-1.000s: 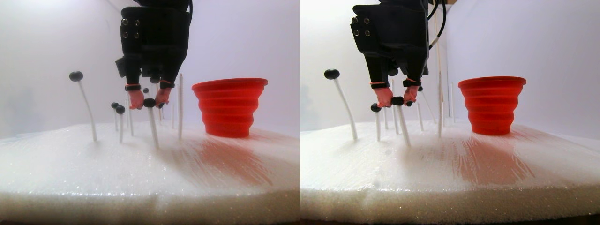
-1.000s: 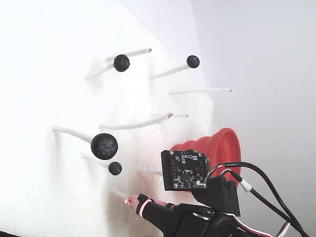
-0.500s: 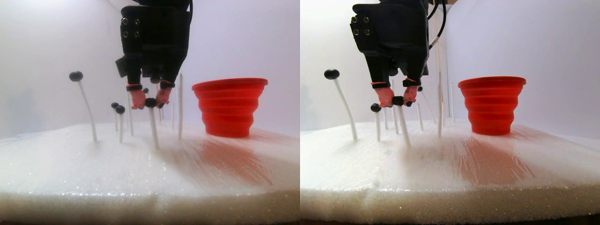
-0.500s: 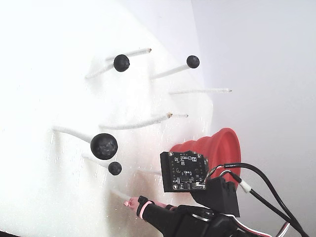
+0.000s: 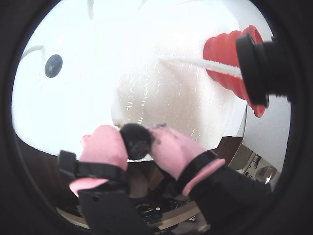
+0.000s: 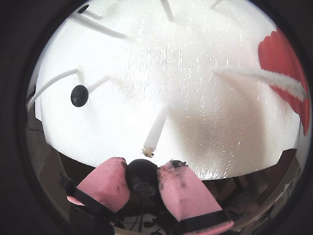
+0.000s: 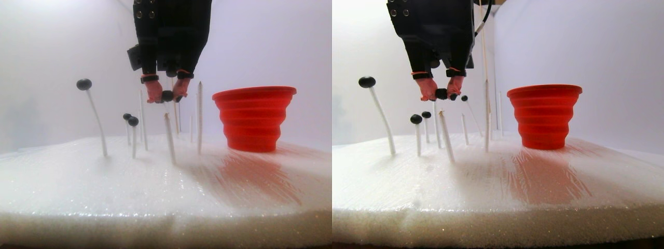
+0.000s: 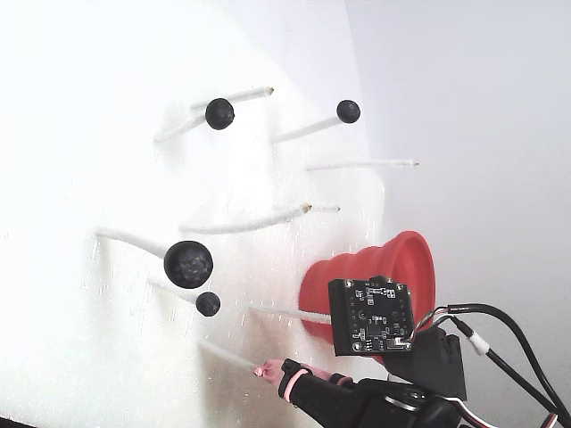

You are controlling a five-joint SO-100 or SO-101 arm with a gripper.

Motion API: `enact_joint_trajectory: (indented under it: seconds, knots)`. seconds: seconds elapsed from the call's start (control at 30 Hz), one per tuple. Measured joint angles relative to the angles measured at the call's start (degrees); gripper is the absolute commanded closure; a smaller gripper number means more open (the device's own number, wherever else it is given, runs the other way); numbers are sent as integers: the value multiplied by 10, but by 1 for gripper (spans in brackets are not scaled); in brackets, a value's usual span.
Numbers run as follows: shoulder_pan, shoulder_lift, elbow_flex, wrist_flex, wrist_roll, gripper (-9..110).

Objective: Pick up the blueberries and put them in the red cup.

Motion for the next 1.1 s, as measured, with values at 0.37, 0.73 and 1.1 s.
enact_joint_trajectory:
  seconds: [0.37, 0.73, 1.1]
  knots:
    - [43, 33, 0, 5, -15, 92]
    - [96, 41, 0, 12, -19, 92]
    - [138, 41, -10, 12, -19, 92]
